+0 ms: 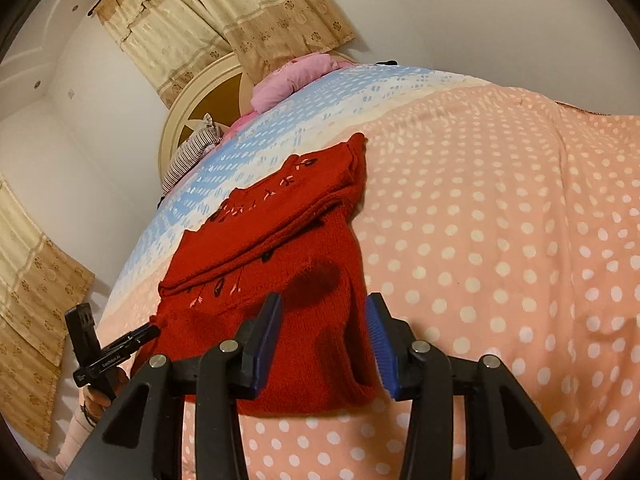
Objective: Fold small clothes
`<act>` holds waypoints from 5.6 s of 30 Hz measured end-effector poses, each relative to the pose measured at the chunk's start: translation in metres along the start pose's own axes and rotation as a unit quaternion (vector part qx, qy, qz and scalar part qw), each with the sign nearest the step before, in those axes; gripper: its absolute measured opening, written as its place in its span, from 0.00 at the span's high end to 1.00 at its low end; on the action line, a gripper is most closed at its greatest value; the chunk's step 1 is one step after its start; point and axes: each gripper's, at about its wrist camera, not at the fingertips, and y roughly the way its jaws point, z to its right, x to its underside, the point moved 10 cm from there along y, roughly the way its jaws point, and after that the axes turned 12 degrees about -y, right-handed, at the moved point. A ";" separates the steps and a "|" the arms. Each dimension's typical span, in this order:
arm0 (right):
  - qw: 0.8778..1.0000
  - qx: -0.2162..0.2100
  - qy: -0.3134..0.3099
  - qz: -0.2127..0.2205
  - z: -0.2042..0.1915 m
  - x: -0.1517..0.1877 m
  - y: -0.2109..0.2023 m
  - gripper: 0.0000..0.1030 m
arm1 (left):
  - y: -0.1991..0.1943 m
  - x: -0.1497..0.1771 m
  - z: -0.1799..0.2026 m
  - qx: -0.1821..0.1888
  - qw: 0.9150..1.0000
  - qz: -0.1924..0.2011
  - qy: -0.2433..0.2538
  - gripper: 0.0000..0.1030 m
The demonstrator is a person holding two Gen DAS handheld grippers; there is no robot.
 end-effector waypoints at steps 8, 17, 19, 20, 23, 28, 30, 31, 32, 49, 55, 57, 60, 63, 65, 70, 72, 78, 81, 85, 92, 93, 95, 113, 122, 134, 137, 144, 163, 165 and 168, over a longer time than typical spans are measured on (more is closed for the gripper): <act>0.995 0.047 -0.092 -0.009 -0.012 -0.014 0.003 0.41 | 0.003 0.000 0.005 0.026 0.999 -0.006 -0.025 0.86; 0.958 0.068 -0.269 -0.073 -0.036 -0.005 0.066 0.41 | 0.011 0.002 0.014 0.034 0.999 -0.019 -0.016 0.60; 0.948 0.066 -0.298 -0.091 -0.038 0.003 0.079 0.41 | 0.011 0.002 0.013 0.041 0.999 -0.019 -0.025 0.71; 0.946 0.064 -0.305 -0.093 -0.038 0.005 0.082 0.41 | 0.012 0.001 0.011 0.045 0.998 -0.020 -0.034 0.84; 0.948 0.052 -0.302 -0.089 -0.037 0.001 0.087 0.58 | 0.011 -0.002 0.005 0.072 0.994 -0.020 -0.077 0.89; 0.961 0.038 -0.259 -0.087 -0.038 -0.011 0.080 0.92 | -0.018 -0.015 0.003 0.094 0.990 0.033 -0.103 0.89; 0.972 0.046 -0.225 -0.055 -0.033 -0.022 0.065 0.93 | -0.030 -0.020 0.000 0.103 0.987 0.053 -0.114 0.89; 0.976 0.057 -0.208 -0.037 -0.029 -0.028 0.057 0.93 | -0.032 -0.023 -0.002 0.105 0.986 0.058 -0.118 0.89; 0.980 0.062 -0.190 -0.023 -0.025 -0.032 0.052 0.93 | -0.030 -0.023 -0.004 0.103 0.985 0.054 -0.124 0.89; 0.975 0.042 -0.209 -0.054 -0.037 -0.014 0.063 0.43 | 0.013 -0.013 0.003 0.070 0.992 -0.003 -0.106 0.48; 0.944 0.066 -0.305 -0.105 -0.045 0.004 0.088 0.43 | 0.018 -0.013 -0.007 0.049 0.992 -0.005 -0.119 0.84; 0.936 0.084 -0.328 -0.100 -0.045 -0.003 0.092 0.66 | 0.016 -0.014 -0.014 0.069 0.987 -0.003 -0.144 0.88; 0.948 0.111 -0.288 -0.084 -0.026 -0.029 0.093 0.94 | 0.007 -0.018 -0.025 0.089 0.980 0.017 -0.180 0.88; 0.992 0.042 -0.114 -0.028 0.004 -0.054 0.079 0.92 | 0.011 -0.017 -0.037 0.090 0.972 0.012 -0.217 0.88; 0.995 0.031 -0.090 -0.025 0.010 -0.048 0.077 0.83 | 0.012 -0.017 -0.035 0.084 0.975 0.013 -0.207 0.85; 0.988 0.068 -0.137 -0.022 0.005 -0.039 0.068 0.42 | 0.012 -0.018 -0.031 0.104 0.972 0.011 -0.210 0.72; 0.988 0.061 -0.143 -0.019 0.000 -0.042 0.065 0.42 | 0.011 -0.019 -0.029 0.106 0.973 0.013 -0.204 0.66; 0.976 0.084 -0.199 -0.037 -0.008 -0.044 0.091 0.44 | 0.018 -0.020 -0.017 0.069 0.985 0.008 -0.155 0.61; 0.964 0.115 -0.230 -0.065 -0.010 -0.036 0.109 0.84 | 0.020 -0.019 -0.020 0.051 0.987 0.006 -0.150 0.85; 0.959 0.147 -0.238 -0.041 -0.018 -0.040 0.094 0.93 | 0.013 -0.021 -0.019 0.033 0.989 0.022 -0.142 0.89; 0.960 0.149 -0.232 0.040 -0.048 -0.071 0.034 0.93 | -0.028 -0.062 0.001 0.036 0.989 0.087 -0.117 0.89; 0.960 0.149 -0.232 0.047 -0.050 -0.075 0.030 0.93 | -0.030 -0.067 0.001 0.034 0.988 0.091 -0.117 0.89; 0.959 0.153 -0.229 0.068 -0.057 -0.090 0.022 0.93 | -0.033 -0.081 -0.001 0.031 0.987 0.103 -0.121 0.89; 0.945 0.203 -0.237 0.095 -0.060 -0.180 0.092 0.93 | 0.016 -0.172 -0.035 0.003 0.980 0.115 -0.164 0.89; 0.943 0.235 -0.222 0.084 -0.035 -0.224 0.156 0.93 | 0.067 -0.214 -0.060 -0.024 0.977 0.109 -0.181 0.89; 0.949 0.241 -0.201 -0.019 0.012 -0.205 0.262 0.93 | 0.145 -0.192 -0.104 -0.078 0.964 0.026 -0.254 0.85; 0.954 0.227 -0.187 -0.051 0.021 -0.197 0.275 0.93 | 0.147 -0.188 -0.110 -0.080 0.959 0.020 -0.270 0.82; 0.951 0.238 -0.170 -0.101 0.034 -0.184 0.288 0.74 | 0.148 -0.195 -0.109 -0.104 0.957 0.012 -0.270 0.72; 0.969 0.204 -0.138 -0.012 0.001 -0.080 0.113 0.61 | 0.026 -0.075 -0.032 -0.148 0.979 0.051 -0.129 0.31; 0.968 0.201 -0.145 -0.030 -0.003 -0.063 0.118 0.61 | 0.030 -0.063 -0.036 -0.166 0.976 0.048 -0.130 0.31; 0.962 0.219 -0.153 -0.046 0.000 -0.051 0.124 0.71 | 0.033 -0.057 -0.042 -0.174 0.974 0.048 -0.134 0.28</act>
